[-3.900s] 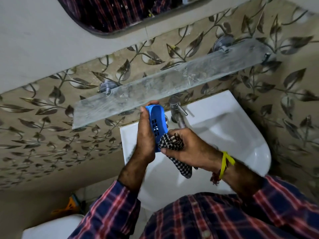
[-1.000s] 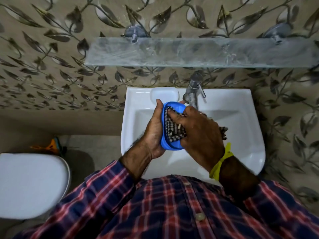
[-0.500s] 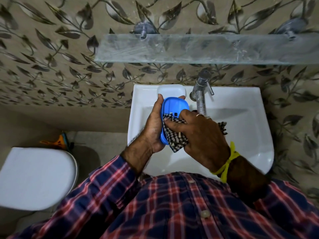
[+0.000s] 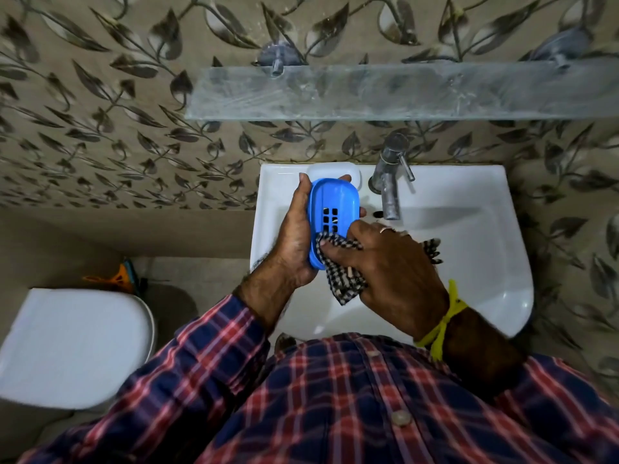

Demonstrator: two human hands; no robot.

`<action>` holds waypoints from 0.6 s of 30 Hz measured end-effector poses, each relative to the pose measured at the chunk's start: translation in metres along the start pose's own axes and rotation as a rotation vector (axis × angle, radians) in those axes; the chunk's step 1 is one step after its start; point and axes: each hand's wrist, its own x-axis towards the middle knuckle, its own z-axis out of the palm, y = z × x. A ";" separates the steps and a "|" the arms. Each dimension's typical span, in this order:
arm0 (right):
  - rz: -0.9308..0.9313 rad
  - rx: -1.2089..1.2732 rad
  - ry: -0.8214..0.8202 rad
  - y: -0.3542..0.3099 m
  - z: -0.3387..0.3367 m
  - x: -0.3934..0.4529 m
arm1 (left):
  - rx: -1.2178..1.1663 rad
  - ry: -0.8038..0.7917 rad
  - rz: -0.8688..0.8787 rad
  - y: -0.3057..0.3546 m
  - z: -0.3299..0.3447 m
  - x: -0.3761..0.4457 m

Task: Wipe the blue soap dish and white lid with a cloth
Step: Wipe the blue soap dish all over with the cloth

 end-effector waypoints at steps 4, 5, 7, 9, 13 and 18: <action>0.014 0.068 0.024 0.009 0.002 -0.004 | -0.001 0.011 -0.009 -0.005 0.000 -0.004; 0.043 0.102 0.027 0.008 0.002 -0.001 | -0.007 0.017 -0.014 -0.008 0.001 -0.004; 0.018 0.150 0.000 0.003 0.005 0.000 | -0.008 0.014 -0.026 -0.010 0.000 -0.004; -0.046 0.179 -0.058 0.002 0.004 -0.004 | 0.013 -0.009 -0.023 -0.009 -0.005 -0.005; -0.016 0.142 -0.074 0.010 -0.002 -0.003 | 0.020 -0.018 -0.030 -0.005 -0.004 -0.006; -0.115 0.156 -0.101 0.012 -0.003 -0.001 | 0.046 -0.035 -0.042 0.001 -0.007 -0.005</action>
